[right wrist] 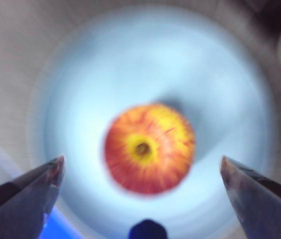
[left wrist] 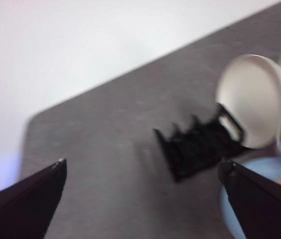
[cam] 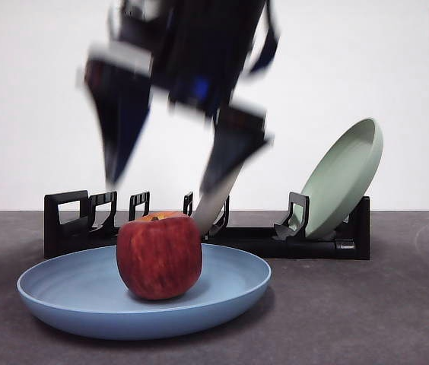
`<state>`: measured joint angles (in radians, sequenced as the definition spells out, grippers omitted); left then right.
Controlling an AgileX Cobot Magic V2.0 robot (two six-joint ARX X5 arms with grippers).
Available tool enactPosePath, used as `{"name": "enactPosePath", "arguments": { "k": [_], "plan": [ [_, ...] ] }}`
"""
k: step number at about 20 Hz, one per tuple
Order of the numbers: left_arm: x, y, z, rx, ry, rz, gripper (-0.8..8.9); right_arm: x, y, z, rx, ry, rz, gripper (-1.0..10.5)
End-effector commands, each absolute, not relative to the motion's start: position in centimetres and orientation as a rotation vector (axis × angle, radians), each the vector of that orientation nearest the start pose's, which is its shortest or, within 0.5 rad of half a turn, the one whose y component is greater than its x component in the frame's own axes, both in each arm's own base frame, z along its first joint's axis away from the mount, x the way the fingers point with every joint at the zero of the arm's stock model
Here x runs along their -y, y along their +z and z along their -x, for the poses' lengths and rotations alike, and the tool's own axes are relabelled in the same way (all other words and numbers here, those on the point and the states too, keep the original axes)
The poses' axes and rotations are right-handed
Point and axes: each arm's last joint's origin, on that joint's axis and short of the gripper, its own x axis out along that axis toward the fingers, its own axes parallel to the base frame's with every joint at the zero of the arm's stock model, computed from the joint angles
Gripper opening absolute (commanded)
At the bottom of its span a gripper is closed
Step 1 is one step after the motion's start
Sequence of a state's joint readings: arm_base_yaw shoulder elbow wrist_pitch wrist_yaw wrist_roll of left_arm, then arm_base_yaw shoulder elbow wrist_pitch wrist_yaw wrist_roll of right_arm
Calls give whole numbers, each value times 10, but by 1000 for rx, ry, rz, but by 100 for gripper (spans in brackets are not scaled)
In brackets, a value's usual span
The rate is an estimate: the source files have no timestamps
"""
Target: Take the blue plate from the plate rack,put the plate on the table,take the apple from the table,put the apple in the plate
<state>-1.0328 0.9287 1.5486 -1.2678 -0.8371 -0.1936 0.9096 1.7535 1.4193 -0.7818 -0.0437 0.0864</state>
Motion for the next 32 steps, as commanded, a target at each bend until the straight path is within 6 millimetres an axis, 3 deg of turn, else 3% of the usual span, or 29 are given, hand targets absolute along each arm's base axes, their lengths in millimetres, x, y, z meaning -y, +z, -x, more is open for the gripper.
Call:
{"name": "enactPosePath", "arguments": {
  "k": [1,3,4,7,11,14,18,23,26,28,32],
  "plan": [
    [76,451,-69,-429,-193,-309,530,-266,291,-207,-998,788,379,687],
    [80,450,-72,-438,-190,-320,517,-244,322,-194,-906,737,379,612],
    [83,449,-74,-445,-190,-329,413,-231,337,-186,-859,697,380,490],
    [92,446,-79,-462,-193,-367,-27,-195,371,-165,-762,621,364,4],
    [99,443,-82,-481,-229,-397,-9,-160,398,-146,-667,610,295,-9],
    [102,435,-83,-476,-288,-383,-9,-141,404,-134,-634,622,258,-8],
    [101,406,-79,-430,-432,-313,-9,-125,373,-121,-588,668,206,-9],
    [98,335,-73,-373,-538,-218,-9,-114,307,-110,-588,713,138,-8],
    [101,299,-74,-357,-576,-186,-9,-113,280,-109,-636,703,162,-8],
    [104,294,-73,-401,-658,-147,0,-113,274,-109,-704,665,153,1],
    [108,290,-76,-435,-648,-177,-1,-109,272,-106,-739,659,172,1]
  ]
}}
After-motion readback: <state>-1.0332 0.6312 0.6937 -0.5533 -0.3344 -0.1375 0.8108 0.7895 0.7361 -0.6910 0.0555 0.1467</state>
